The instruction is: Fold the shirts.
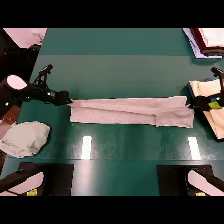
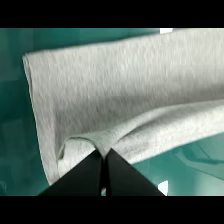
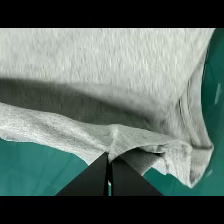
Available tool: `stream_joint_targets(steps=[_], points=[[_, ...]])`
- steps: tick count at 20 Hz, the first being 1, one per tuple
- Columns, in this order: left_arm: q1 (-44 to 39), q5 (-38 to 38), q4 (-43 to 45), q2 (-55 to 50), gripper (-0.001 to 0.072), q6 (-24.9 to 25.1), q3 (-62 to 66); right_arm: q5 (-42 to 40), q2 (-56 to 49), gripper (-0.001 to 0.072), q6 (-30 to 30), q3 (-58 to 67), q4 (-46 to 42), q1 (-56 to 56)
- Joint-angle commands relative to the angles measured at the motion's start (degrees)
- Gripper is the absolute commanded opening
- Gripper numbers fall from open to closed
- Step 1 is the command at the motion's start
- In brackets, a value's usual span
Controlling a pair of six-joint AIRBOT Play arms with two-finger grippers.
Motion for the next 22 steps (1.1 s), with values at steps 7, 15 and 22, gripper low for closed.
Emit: stream_joint_targets(steps=[7, 15, 22], points=[[0.0, 8.8, -2.2, -3.7, 0.0548, -0.4, 2.8, -5.6, -16.2, 0.0599, 2.6, 11.8, 6.6, 1.2], [0.0, 0.0, -2.9, -3.7, 0.0029, -0.2, 5.7, -0.3, -14.7, 0.0683, -6.6, 3.8, 6.4, -9.5], [0.0, -0.7, -3.2, -3.7, 0.0035, -0.2, 5.6, -0.5, -24.0, 0.0676, -13.4, 2.4, 12.1, -11.2]])
